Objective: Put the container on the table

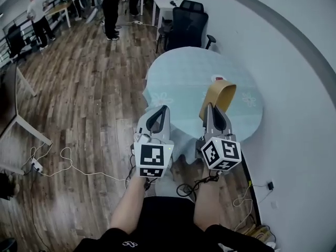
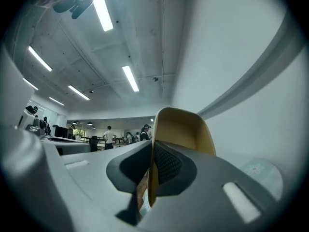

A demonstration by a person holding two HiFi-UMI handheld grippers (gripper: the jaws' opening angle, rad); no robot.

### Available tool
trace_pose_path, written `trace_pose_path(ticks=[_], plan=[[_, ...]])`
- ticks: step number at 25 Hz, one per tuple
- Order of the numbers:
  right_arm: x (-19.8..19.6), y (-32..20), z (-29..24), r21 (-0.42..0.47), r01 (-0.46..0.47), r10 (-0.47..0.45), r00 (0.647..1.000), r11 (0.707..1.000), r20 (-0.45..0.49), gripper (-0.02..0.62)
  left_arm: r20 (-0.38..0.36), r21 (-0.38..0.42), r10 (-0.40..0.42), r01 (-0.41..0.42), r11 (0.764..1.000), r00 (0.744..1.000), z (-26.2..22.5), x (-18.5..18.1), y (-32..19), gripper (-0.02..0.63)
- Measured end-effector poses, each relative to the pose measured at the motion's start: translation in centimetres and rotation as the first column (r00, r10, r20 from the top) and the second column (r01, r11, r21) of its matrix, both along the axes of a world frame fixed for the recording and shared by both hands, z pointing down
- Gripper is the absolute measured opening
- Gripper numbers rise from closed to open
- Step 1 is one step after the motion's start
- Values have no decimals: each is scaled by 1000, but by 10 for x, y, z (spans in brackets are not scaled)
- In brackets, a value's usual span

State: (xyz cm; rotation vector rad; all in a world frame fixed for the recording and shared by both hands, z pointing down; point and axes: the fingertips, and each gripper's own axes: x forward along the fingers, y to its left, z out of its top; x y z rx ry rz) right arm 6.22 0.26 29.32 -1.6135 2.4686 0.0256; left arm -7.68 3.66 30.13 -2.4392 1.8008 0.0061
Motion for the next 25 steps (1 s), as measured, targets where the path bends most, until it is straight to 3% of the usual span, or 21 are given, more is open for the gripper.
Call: trace_pose_path(ticks=[9,15,20,25], plan=[[10,-177,32,-72,-63,62,998,995,-15,26,-36,-143,-25,20,989,999,49,-16,-184,2],[46,-305,38,-99,-116,112,993,988,-50,26,-58,-224,-13,0,975,998,73,11,-315,2],[53,-352,62,-164,-119,109,992,979,-71,26,-46,-256,-2,-10,967,999,80,20,-367,2],[36,-390,107,-285,-108,68,987,952,-146,26,-26,-313,17,-24,949,1000,103,12,-404,2]])
